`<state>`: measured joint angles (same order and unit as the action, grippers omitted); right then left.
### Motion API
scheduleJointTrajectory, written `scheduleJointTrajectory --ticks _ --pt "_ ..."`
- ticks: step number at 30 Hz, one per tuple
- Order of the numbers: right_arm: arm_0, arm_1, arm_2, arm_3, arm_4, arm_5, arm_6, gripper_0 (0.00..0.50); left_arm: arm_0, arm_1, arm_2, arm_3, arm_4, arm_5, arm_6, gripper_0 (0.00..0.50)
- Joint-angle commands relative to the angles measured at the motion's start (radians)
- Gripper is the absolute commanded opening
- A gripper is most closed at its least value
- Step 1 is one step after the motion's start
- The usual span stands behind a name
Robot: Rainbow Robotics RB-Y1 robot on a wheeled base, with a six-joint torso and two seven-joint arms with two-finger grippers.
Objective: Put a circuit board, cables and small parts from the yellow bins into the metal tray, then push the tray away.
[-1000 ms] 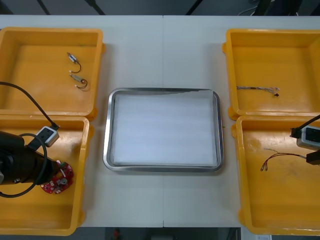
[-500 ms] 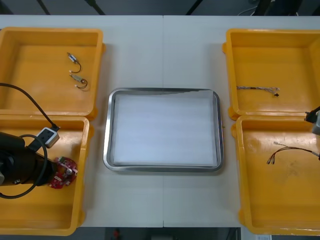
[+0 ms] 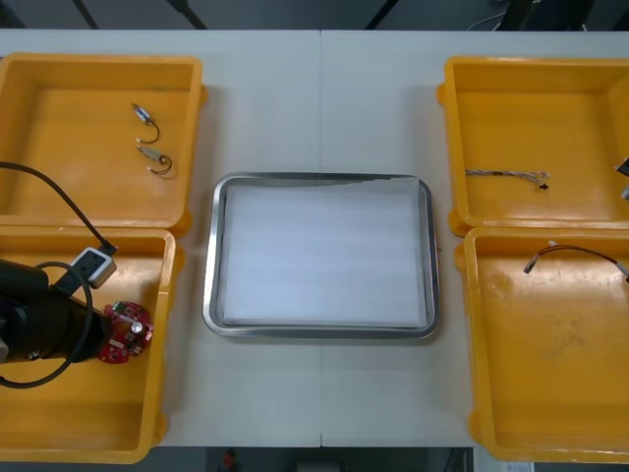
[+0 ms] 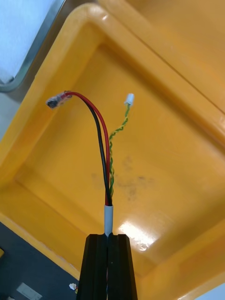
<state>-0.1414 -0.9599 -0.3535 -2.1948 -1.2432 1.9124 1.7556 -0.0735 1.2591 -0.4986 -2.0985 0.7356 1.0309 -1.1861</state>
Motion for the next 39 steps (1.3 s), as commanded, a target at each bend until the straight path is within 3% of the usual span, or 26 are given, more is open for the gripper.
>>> scheduleJointTrajectory --ticks 1,10,21,29,39 --pt "-0.067 0.009 -0.019 -0.029 -0.018 0.007 -0.140 0.000 -0.025 0.077 -0.001 -0.043 0.013 -0.022 -0.061 0.000" --pt "-0.132 0.010 0.038 -0.034 0.002 0.007 -0.292 0.000 -0.022 0.178 0.103 -0.063 0.206 -0.006 -0.086 0.000" --pt "-0.178 0.020 0.102 -0.033 0.047 0.007 -0.312 0.000 -0.023 0.149 0.426 -0.114 0.403 0.281 -0.087 0.000" --pt "-0.176 0.044 0.102 -0.033 0.045 0.007 -0.306 0.000 -0.023 0.120 0.594 -0.123 0.441 0.390 -0.076 0.000" --pt "-0.176 0.044 0.103 -0.033 0.044 0.007 -0.307 0.000 -0.031 0.114 0.620 -0.126 0.449 0.396 -0.044 0.000"
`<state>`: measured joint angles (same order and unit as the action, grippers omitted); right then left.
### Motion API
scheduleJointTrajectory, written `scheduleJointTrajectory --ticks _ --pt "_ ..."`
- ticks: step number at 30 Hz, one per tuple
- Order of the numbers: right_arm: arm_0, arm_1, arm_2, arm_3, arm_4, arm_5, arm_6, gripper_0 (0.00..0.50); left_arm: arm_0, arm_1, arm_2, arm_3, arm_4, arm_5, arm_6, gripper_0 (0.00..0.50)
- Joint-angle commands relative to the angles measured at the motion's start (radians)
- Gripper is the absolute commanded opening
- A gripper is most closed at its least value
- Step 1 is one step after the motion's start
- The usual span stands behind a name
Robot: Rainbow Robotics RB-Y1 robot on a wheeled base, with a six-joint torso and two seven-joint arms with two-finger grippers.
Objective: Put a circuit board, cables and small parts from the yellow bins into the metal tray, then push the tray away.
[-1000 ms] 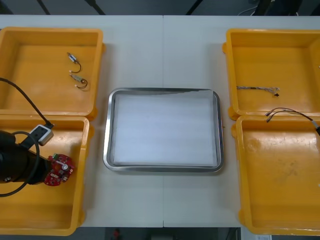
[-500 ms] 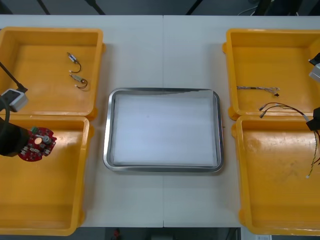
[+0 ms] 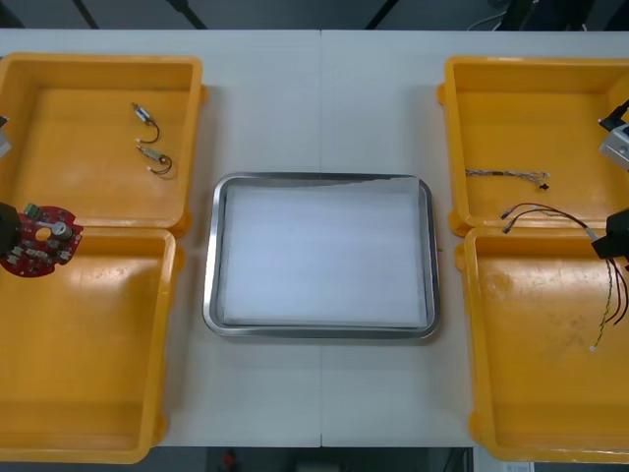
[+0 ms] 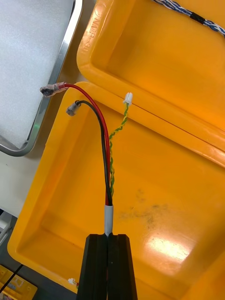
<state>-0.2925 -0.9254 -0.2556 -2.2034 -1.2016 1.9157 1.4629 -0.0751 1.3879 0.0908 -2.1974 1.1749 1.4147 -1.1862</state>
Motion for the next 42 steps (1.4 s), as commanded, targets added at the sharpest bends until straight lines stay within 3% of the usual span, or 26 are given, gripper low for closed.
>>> scheduleJointTrajectory --ticks 1,5,10,15,24,33,42 --pt "-0.025 0.010 0.006 -0.024 0.002 0.004 -0.015 0.000 -0.034 -0.020 0.029 -0.031 0.009 0.020 -0.038 0.000" --pt "-0.025 0.010 0.006 -0.024 0.002 0.004 -0.015 0.000 -0.060 -0.046 0.023 -0.064 0.003 0.064 0.045 0.000" --pt "-0.025 0.010 0.006 -0.024 0.002 0.004 -0.015 0.000 -0.153 -0.075 -0.065 -0.097 -0.037 0.112 0.162 0.000" --pt "-0.025 0.010 0.006 -0.024 0.002 0.004 -0.015 0.000 -0.315 -0.155 -0.223 -0.105 -0.129 0.190 0.321 0.000" --pt "-0.025 0.010 0.006 -0.024 0.002 0.004 -0.015 0.000 -0.482 -0.306 -0.407 -0.093 -0.256 0.305 0.542 0.000" --pt "-0.025 0.010 0.006 -0.024 0.002 0.004 -0.015 0.000 -0.552 -0.452 -0.568 -0.093 -0.393 0.339 0.732 0.000" --pt "-0.025 0.010 0.006 -0.024 0.002 0.004 -0.015 0.000 -0.563 -0.584 -0.698 -0.082 -0.544 0.366 0.792 0.000"
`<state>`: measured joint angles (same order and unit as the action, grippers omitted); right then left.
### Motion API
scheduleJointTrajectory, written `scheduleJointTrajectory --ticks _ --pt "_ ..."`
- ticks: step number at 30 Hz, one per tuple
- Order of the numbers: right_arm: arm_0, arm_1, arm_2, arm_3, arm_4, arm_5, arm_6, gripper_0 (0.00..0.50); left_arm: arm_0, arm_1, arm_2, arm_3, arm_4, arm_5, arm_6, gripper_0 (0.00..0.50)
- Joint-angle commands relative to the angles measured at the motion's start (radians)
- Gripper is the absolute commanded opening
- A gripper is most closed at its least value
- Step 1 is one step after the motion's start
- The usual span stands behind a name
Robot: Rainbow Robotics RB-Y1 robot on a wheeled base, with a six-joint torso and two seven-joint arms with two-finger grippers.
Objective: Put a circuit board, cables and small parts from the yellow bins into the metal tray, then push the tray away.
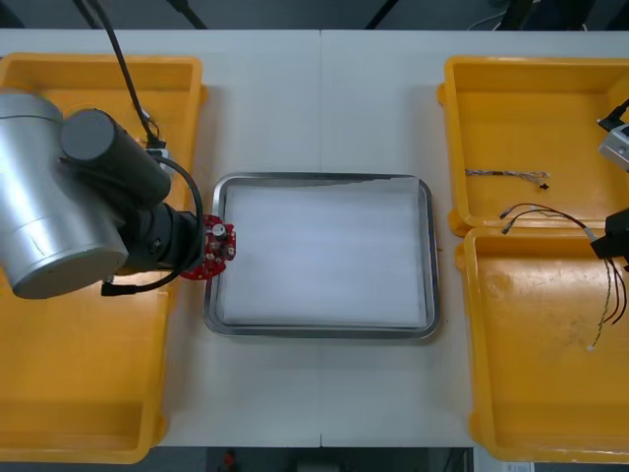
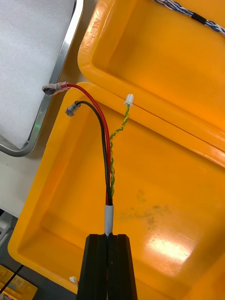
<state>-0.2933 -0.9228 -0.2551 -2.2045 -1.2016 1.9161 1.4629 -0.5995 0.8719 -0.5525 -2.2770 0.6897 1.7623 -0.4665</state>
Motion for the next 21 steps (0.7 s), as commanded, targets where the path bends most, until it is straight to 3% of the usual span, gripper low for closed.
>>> scheduleJointTrajectory --ticks 1,13,21 --pt "-0.024 0.007 0.005 -0.023 0.002 0.004 -0.015 0.000 -0.039 -0.085 -0.073 0.001 -0.084 0.023 0.077 0.000" --pt "-0.024 0.007 0.005 -0.023 0.002 0.004 -0.015 0.000 -0.039 -0.249 -0.205 0.111 -0.285 0.040 0.101 0.000" --pt "-0.024 0.007 0.005 -0.023 0.002 0.004 -0.015 0.000 -0.039 -0.280 -0.230 0.148 -0.298 0.040 0.100 0.000"
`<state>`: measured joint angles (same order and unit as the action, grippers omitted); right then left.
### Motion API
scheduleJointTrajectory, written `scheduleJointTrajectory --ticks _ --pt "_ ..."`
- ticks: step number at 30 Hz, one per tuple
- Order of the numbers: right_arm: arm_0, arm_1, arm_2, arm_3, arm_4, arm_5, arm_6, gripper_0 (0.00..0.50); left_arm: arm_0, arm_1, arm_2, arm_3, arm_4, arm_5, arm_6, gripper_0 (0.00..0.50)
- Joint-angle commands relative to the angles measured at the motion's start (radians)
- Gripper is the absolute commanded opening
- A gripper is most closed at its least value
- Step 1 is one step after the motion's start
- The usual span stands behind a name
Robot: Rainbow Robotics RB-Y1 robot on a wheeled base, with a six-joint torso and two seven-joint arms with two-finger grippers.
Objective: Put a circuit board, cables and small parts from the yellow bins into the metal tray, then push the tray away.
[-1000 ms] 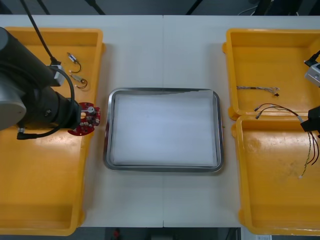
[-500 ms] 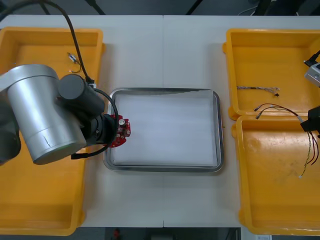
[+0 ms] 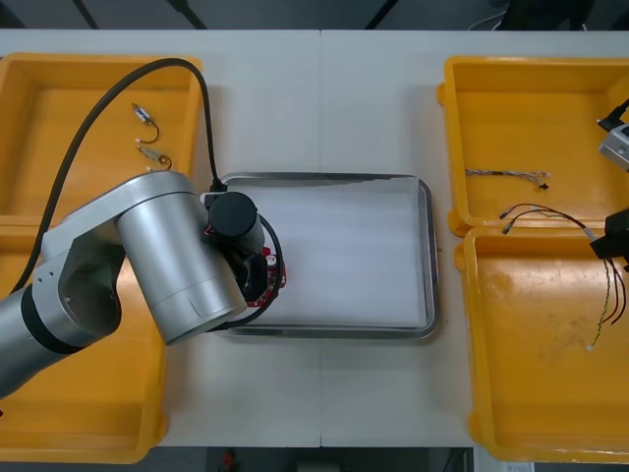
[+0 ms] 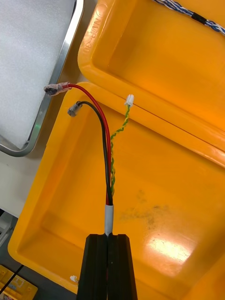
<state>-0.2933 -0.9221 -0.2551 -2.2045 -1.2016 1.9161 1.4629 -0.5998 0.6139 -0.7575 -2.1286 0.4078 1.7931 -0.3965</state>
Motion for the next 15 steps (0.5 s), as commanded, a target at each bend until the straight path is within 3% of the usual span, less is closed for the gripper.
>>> scheduleJointTrajectory --ticks 1,13,15 --pt "-0.024 0.006 0.005 -0.023 0.002 0.004 -0.015 0.000 -0.038 -0.022 -0.033 0.003 -0.021 0.009 0.028 0.000" --pt "-0.024 0.006 0.005 -0.023 0.002 0.004 -0.015 0.000 -0.038 -0.025 -0.108 0.024 -0.058 -0.008 0.033 0.005" --pt "-0.024 0.006 0.005 -0.023 0.002 0.004 -0.015 0.000 -0.038 -0.025 -0.111 0.022 -0.066 -0.017 0.031 0.038"
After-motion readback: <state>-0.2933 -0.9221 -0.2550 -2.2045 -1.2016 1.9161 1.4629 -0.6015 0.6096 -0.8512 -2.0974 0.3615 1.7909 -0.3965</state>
